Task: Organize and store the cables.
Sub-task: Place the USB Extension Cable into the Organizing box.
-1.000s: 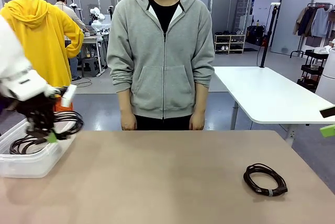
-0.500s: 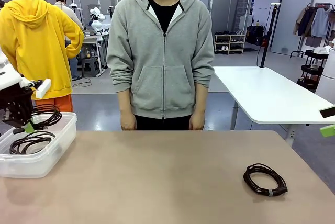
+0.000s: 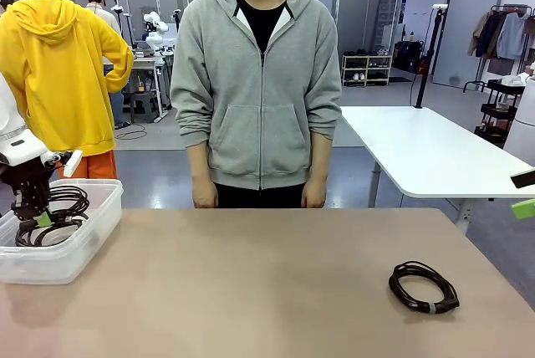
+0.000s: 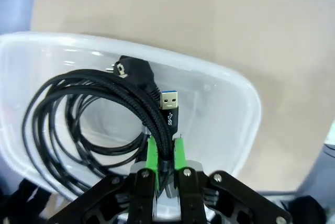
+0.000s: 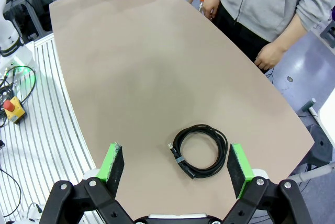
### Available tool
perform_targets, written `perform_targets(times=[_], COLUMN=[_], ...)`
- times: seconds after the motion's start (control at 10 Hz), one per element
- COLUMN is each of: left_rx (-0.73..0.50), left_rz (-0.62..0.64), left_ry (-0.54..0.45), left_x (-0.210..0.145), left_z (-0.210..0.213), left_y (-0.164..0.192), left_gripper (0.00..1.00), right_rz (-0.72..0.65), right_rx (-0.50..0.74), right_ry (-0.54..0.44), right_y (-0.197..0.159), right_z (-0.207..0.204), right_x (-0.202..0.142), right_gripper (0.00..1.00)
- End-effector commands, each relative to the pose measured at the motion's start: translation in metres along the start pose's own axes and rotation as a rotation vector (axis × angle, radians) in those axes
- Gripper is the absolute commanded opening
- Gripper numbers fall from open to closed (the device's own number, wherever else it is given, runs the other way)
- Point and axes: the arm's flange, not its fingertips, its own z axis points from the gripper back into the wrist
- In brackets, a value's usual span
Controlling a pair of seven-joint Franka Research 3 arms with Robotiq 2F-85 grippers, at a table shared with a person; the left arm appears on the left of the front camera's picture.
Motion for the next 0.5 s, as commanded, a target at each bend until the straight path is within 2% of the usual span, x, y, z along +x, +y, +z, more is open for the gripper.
perform_targets(times=[0.0,0.1,0.2,0.3,0.4], left_rx=[-0.073,-0.051,-0.049,-0.034,-0.027], left_rz=[0.022,0.022,0.018,0.042,0.047], left_ry=[-0.049,-0.032,-0.030,-0.010,-0.009], left_x=[0.0018,0.0024,0.0031,0.0032,0.0035], left_z=[0.0047,0.0007,-0.0001,-0.0013,0.0007], left_y=[0.0123,0.0157,0.0159,0.0167,0.0158], left_gripper=[0.14,0.44,0.45,0.75,0.76], right_rz=[0.003,0.003,0.003,0.003,0.003], right_rx=[-0.005,-0.005,-0.005,-0.005,-0.005], right_ry=[-0.002,-0.002,-0.002,-0.002,-0.002], right_y=[0.0015,0.0015,0.0015,0.0015,0.0015], right_z=[0.0002,0.0002,0.0002,0.0002,0.0002], right_x=[0.0007,0.0007,0.0007,0.0007,0.0007], right_gripper=[1.00,1.00,1.00,1.00,1.00])
